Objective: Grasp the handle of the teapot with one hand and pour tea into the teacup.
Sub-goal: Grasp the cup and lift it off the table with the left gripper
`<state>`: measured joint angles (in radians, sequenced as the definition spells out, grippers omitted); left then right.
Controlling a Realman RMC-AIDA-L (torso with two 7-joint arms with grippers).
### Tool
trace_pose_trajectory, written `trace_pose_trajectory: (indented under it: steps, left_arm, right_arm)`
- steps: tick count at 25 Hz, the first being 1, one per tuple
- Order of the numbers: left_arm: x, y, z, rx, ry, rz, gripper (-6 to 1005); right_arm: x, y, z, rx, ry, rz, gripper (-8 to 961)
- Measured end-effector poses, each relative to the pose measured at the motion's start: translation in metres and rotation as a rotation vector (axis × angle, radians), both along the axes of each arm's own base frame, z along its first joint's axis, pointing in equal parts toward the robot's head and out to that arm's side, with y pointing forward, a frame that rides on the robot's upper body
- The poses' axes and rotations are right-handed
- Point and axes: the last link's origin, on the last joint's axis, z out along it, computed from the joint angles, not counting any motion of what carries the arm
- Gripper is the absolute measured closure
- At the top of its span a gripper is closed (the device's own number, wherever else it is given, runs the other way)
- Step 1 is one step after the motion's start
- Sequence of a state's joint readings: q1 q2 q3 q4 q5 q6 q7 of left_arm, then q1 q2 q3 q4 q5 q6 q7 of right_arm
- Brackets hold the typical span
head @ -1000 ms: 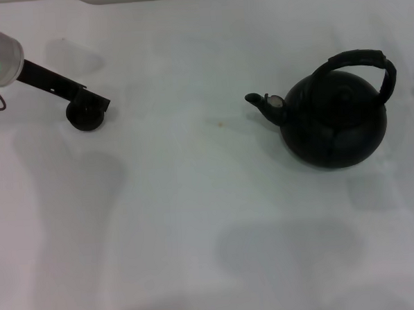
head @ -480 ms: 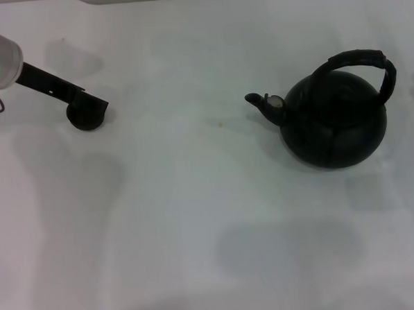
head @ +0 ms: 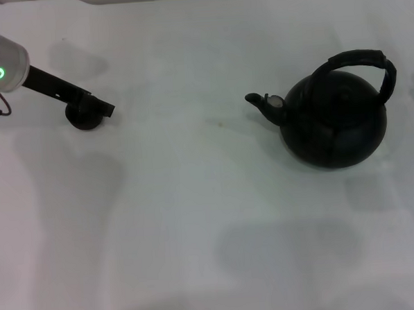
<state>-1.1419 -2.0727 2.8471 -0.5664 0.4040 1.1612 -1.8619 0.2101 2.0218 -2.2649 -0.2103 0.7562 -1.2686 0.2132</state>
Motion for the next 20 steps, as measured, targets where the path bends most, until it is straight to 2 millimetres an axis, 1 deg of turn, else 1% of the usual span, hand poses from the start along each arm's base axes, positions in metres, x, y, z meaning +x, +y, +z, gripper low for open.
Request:
trace_pose_trajectory:
  steps: [15, 20]
  left_arm:
    - [-0.0002, -0.0014, -0.0002, -0.004, -0.004, 0.023, 137]
    - [0.0001, -0.0018, -0.0006, -0.012, 0.005, 0.022, 221]
  right_arm:
    - [0.0009, 0.0002, 0.0018, 0.007, 0.0, -0.003, 77]
    - [0.0011, 0.0004, 0.0021, 0.006, -0.002, -0.003, 77]
